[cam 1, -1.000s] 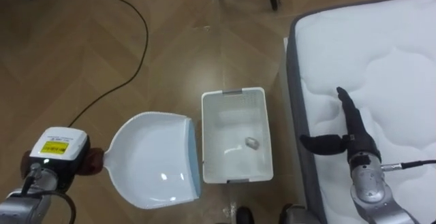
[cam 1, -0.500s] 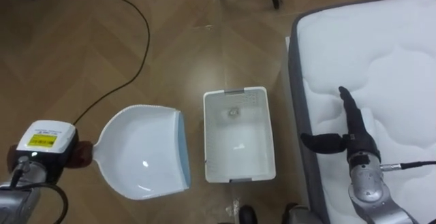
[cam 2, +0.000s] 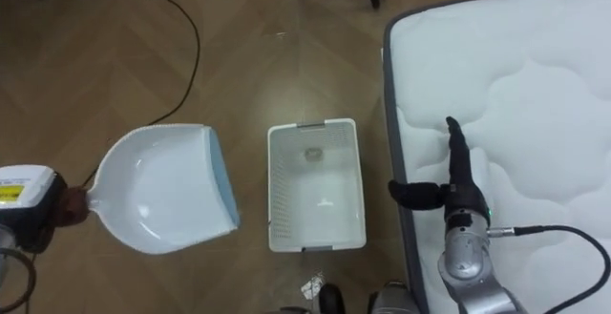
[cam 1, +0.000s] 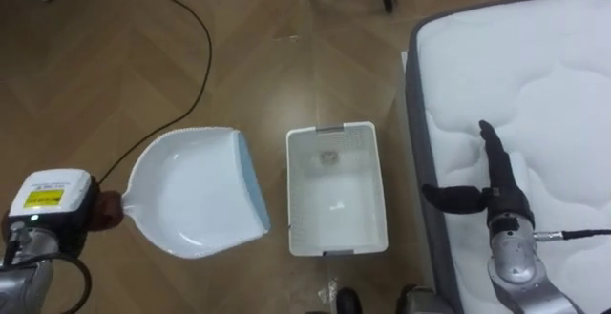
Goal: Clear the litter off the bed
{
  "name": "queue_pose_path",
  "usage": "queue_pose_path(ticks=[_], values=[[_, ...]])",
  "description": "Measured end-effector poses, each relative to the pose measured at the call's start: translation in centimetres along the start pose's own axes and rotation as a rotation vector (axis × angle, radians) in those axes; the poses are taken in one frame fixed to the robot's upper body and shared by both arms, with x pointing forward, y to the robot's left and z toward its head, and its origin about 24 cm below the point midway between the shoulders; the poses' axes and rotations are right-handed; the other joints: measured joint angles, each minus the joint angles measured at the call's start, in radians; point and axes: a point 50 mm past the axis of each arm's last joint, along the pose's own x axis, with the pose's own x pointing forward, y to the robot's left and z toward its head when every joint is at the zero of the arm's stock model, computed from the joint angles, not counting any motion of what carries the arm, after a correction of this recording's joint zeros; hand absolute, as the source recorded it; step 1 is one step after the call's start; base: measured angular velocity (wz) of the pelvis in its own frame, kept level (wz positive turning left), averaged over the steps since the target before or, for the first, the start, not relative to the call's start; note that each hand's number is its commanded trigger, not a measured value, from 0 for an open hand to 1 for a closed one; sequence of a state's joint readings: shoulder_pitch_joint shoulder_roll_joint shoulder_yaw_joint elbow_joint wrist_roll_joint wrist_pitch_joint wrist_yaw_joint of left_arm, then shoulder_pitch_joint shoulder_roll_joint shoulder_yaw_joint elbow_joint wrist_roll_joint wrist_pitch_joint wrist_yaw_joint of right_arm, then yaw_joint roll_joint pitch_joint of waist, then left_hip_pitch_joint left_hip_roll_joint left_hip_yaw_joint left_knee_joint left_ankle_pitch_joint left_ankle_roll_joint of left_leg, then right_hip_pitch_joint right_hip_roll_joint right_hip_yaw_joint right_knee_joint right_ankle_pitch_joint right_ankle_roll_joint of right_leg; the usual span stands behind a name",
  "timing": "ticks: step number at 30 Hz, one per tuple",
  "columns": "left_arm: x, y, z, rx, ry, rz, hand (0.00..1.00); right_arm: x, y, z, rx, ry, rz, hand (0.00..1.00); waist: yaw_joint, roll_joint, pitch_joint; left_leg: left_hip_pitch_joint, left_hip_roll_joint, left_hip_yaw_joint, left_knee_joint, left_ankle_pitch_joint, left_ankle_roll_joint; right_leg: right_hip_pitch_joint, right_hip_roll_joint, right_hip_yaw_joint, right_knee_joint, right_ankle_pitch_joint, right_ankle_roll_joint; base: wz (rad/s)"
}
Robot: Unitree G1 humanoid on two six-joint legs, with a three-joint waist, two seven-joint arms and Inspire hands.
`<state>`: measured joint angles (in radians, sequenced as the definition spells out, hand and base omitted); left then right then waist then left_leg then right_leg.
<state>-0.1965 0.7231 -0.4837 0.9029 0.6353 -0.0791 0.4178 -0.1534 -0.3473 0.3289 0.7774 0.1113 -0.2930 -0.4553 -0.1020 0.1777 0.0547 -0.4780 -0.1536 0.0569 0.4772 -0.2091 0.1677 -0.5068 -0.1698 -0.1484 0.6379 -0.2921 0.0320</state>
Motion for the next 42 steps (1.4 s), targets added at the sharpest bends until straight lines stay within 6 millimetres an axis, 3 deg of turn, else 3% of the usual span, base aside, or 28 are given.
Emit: queue_pose_path(ticks=[5,10,11,13,15,20,26,31,32,33,34,35,37,38,39,41,42], values=[[0.3,0.4,0.9,-0.11,-0.027,0.01,1.0,-1.0,-0.2,-1.5,-0.001,0.048,-0.001,0.0,0.013,-0.017,-0.0044,0.059,0.004,-0.001,-0.027,-0.001,0.001,0.059,0.009,0.007,-0.035,0.001,0.001,-0.05],[-1.6,-1.1,3.1,-0.254,-0.084,0.033,1.0,-2.3,-0.8,-3.3,0.023,0.12,-0.007,0.0,0.074,-0.056,-0.0257,0.165,0.035,0.058,-0.093,0.0,-0.001,0.13,0.06,0.079,-0.119,0.037,0.0,-0.47],[-2.0,-1.5,3.2,-0.263,-0.092,0.025,1.0,-2.4,-0.9,-3.5,0.029,0.129,-0.013,0.0,0.079,-0.062,-0.0299,0.183,0.039,0.068,-0.105,0.001,-0.002,0.141,0.068,0.096,-0.126,0.039,0.001,-0.57],[-3.3,-3.1,3.8,-0.3,-0.096,-0.01,1.0,-2.7,-1.1,-4.0,0.057,0.156,-0.027,0.0,0.082,-0.085,-0.0458,0.231,0.046,0.08,-0.139,0.0,-0.004,0.182,0.088,0.119,-0.16,0.048,0.001,-0.37],[-3.6,-3.6,4.3,-0.321,-0.099,-0.021,1.0,-2.8,-1.5,-4.2,0.072,0.168,-0.048,0.0,0.077,-0.093,-0.0503,0.252,0.058,0.086,-0.146,-0.002,-0.007,0.212,0.102,0.121,-0.194,0.065,0.0,-0.17],[-3.6,-3.0,5.9,-0.374,-0.142,0.01,1.0,-3.4,-2.3,-4.2,0.109,0.158,-0.089,0.0,0.082,-0.099,-0.0523,0.293,0.07,0.113,-0.173,-0.002,-0.008,0.25,0.111,0.144,-0.243,0.089,0.002,-0.22],[-3.8,-3.1,8.2,-0.493,-0.183,-0.004,1.0,-4.9,-1.5,-5.1,0.108,0.185,-0.034,0.0,0.082,-0.102,-0.0509,0.362,0.085,0.215,-0.21,-0.011,-0.007,0.263,0.117,0.148,-0.237,0.099,-0.002,-0.53],[-3.6,-2.6,8.6,-0.53,-0.188,0.009,1.0,-4.7,-0.8,-4.2,0.14,0.157,-0.015,0.0,0.1,-0.11,-0.045,0.375,0.125,0.384,-0.21,-0.033,-0.008,0.213,0.134,0.108,-0.237,0.157,-0.023,-1.05],[-3.4,-2.4,8.5,-0.535,-0.188,0.019,1.0,-4.6,-0.5,-4.0,0.144,0.152,-0.001,0.0,0.114,-0.106,-0.0431,0.377,0.146,0.452,-0.223,-0.038,-0.007,0.215,0.135,0.06,-0.234,0.172,-0.029,-1.37],[-3.3,-2.3,8.6,-0.542,-0.188,0.022,1.0,-4.7,-0.3,-4.1,0.148,0.157,0.004,0.0,0.133,-0.105,-0.0403,0.398,0.156,0.535,-0.246,-0.041,-0.009,0.217,0.118,-0.02,-0.162,0.143,-0.025,-1.68],[-3.4,-2.3,8.9,-0.565,-0.187,0.024,1.0,-4.7,-0.3,-4.1,0.149,0.162,0.003,0.0,0.144,-0.104,-0.0411,0.424,0.157,0.608,-0.271,-0.04,-0.011,0.235,0.092,-0.066,-0.098,0.103,-0.027,-1.43],[-3.4,-2.3,9.0,-0.584,-0.184,0.025,1.0,-4.6,-0.3,-4.1,0.15,0.161,0.003,0.0,0.148,-0.103,-0.0406,0.429,0.156,0.641,-0.275,-0.041,-0.012,0.246,0.077,-0.082,-0.079,0.084,-0.026,-1.52],[-3.4,-2.5,9.5,-0.635,-0.17,0.021,1.0,-4.5,0.1,-3.9,0.159,0.16,0.007,0.0,0.168,-0.103,-0.0397,0.433,0.157,0.75,-0.277,-0.049,-0.02,0.296,0.031,-0.105,-0.094,0.043,0.001,-1.49],[-3.4,-2.5,9.5,-0.643,-0.169,0.021,1.0,-4.5,0.3,-3.9,0.163,0.159,0.009,0.0,0.166,-0.102,-0.0401,0.429,0.157,0.768,-0.273,-0.05,-0.021,0.301,0.026,-0.103,-0.113,0.04,0.005,-1.1],[-3.3,-2.3,9.6,-0.645,-0.173,0.029,1.0,-4.5,0.8,-3.7,0.173,0.158,0.015,0.0,0.158,-0.104,-0.0402,0.411,0.157,0.765,-0.258,-0.05,-0.021,0.296,0.024,-0.101,-0.152,0.039,0.004,-0.88],[-3.2,-2.2,9.8,-0.665,-0.175,0.031,1.0,-4.7,1.2,-3.7,0.169,0.162,0.033,0.0,0.147,-0.107,-0.04,0.384,0.149,0.611,-0.213,-0.05,-0.021,0.289,0.027,-0.084,-0.187,0.041,0.007,-0.9],[-3.3,-2.2,10.0,-0.678,-0.173,0.03,1.0,-4.7,1.4,-3.8,0.168,0.164,0.04,0.0,0.137,-0.1,-0.0395,0.377,0.136,0.471,-0.195,-0.049,-0.02,0.291,0.039,-0.061,-0.194,0.056,0.004,-0.77]])
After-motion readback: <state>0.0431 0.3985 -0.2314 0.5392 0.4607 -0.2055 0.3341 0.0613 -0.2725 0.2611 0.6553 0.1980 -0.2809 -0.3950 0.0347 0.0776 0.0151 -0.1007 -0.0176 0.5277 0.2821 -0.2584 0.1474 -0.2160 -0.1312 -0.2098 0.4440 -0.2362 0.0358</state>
